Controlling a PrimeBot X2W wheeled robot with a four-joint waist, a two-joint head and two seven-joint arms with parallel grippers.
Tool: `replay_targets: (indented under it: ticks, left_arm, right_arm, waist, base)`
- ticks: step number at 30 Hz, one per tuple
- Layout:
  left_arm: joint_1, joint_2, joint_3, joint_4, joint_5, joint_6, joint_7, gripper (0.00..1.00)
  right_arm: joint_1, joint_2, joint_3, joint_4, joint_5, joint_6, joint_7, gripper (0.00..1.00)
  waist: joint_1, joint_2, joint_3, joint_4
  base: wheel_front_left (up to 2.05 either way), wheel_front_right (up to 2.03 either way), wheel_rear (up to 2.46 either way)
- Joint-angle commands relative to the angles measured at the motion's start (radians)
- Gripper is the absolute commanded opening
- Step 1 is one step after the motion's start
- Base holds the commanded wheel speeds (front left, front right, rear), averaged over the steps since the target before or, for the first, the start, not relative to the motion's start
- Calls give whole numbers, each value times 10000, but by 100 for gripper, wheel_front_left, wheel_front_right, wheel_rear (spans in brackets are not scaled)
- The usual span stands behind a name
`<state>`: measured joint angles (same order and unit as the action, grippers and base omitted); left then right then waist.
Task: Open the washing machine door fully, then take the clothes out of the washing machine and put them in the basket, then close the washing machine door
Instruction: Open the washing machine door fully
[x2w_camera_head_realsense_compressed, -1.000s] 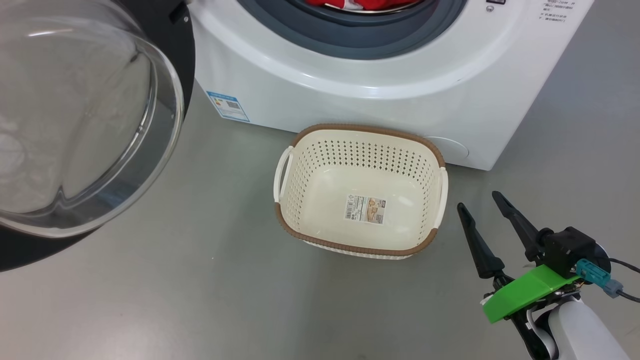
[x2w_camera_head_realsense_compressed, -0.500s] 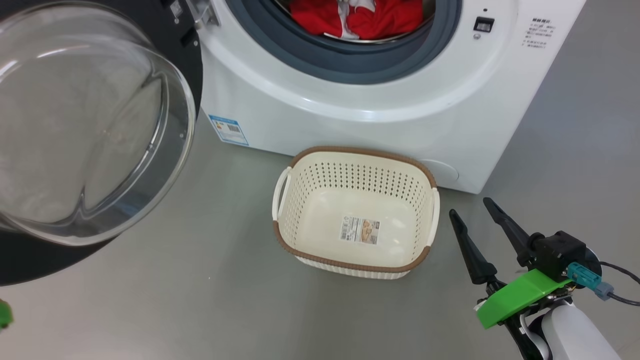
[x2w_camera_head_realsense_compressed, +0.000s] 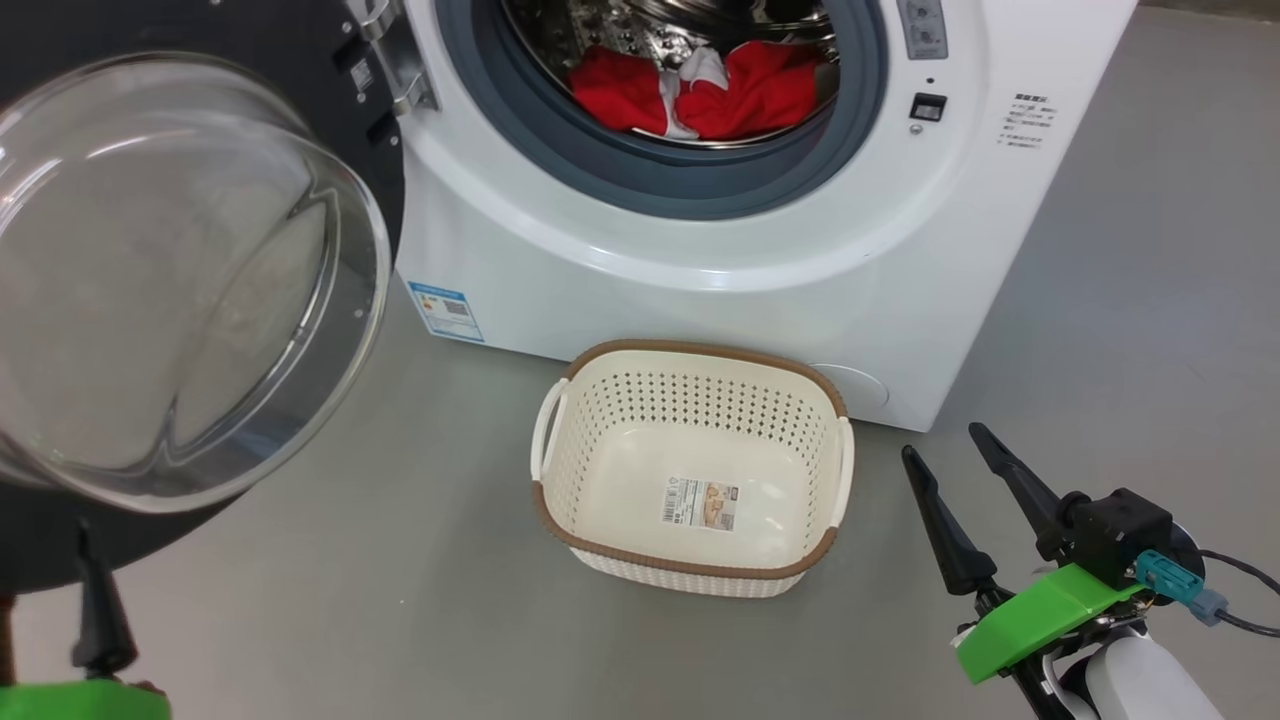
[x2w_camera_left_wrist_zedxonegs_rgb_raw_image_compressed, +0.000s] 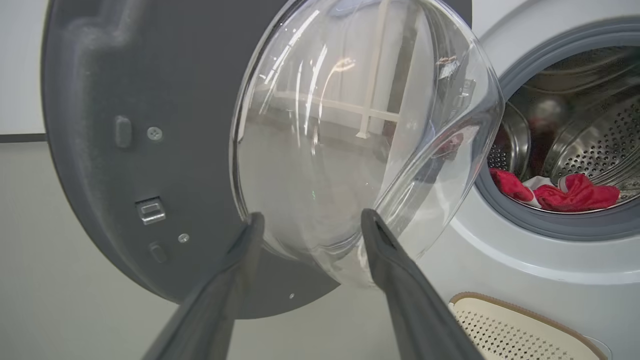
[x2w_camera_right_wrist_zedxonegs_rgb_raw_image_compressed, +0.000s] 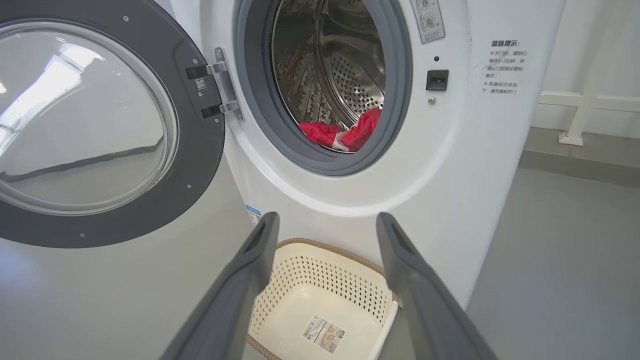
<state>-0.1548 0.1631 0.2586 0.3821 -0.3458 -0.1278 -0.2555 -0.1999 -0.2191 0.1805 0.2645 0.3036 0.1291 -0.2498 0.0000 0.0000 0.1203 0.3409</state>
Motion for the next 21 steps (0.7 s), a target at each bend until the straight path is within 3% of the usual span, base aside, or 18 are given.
replay_targets:
  ticks: [1, 9, 21]
  left_arm:
    - [92, 267, 208, -485, 66, -28, -63, 100]
    - [507, -132, -139, -1160, 198, -28, -63, 100]
    - [802, -17, -1463, -1761, -390, -28, -63, 100]
  right_arm:
    - [137, 35, 163, -281, 30, 16, -120, 100]
    - [239, 60, -108, -401, -19, 16, -120, 100]
    - [458, 89, -578, -580, 11, 16, -120, 100]
  waist:
    - [0, 0, -52, -161]
    - [0, 0, -53, -834]
    - [0, 0, -98, -1984]
  base:
    - [0, 0, 0]
    - [0, 0, 0]
    - [0, 0, 0]
